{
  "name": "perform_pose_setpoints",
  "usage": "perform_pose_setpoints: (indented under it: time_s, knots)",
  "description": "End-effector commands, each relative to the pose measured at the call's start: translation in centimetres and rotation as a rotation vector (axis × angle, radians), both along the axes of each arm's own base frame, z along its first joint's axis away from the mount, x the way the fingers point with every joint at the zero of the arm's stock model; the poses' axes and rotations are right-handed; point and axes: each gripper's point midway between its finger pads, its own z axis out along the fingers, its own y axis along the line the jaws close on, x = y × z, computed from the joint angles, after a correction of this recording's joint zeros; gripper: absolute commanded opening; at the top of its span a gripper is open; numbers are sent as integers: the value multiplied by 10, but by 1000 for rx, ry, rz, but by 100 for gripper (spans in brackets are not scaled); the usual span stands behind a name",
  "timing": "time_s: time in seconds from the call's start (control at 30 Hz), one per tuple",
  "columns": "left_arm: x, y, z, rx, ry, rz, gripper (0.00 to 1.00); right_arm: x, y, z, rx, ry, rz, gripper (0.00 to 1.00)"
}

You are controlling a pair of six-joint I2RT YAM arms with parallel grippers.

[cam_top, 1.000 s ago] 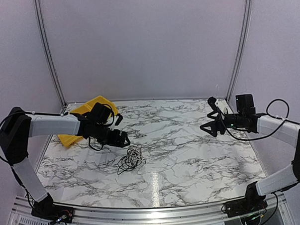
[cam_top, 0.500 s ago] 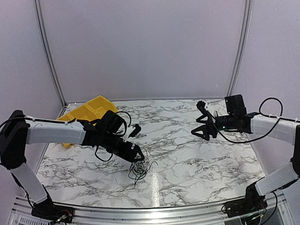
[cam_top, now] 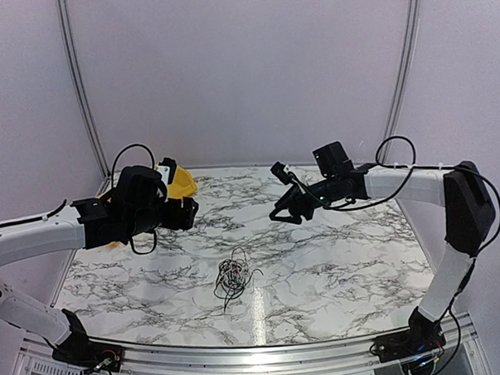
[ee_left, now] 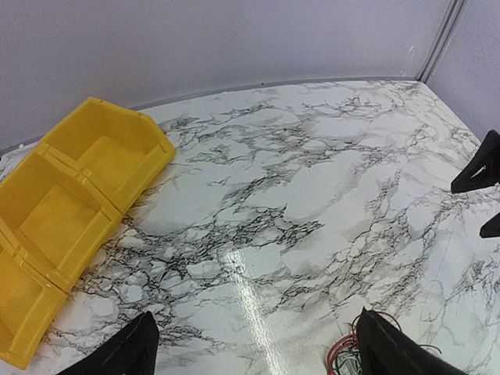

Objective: Untangle the cables

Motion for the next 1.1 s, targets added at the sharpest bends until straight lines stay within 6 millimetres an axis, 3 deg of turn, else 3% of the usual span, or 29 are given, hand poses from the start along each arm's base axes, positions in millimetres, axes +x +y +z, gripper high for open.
perform_pose_setpoints:
  time_s: [0.0, 0.13, 0.23, 0.43, 0.7, 0.8, 0.9, 1.07]
  knots:
    - [-5, 22, -1, -97, -19, 115, 90, -25, 41, -29, -50, 212, 100, 61]
    - [-22, 15, -18, -165, 17, 64, 84, -40, 70, -59, -101, 309, 158, 60]
    - [-29, 21, -27, -160, 9, 114, 83, -50, 83, -74, -108, 397, 179, 60]
    - [-43, 10, -42, -191, 52, 69, 82, -54, 95, -86, -120, 435, 188, 58]
    - [-52, -7, -69, -162, 109, 33, 82, -53, 102, -91, -104, 475, 203, 36]
    - [-54, -17, -74, -171, 120, 12, 82, -53, 105, -89, -88, 481, 211, 15]
    - [-55, -26, -82, -191, 138, -4, 82, -56, 107, -85, -70, 505, 226, 3]
    - [-57, -41, -101, -221, 175, 0, 82, -63, 105, -74, -43, 502, 242, 0]
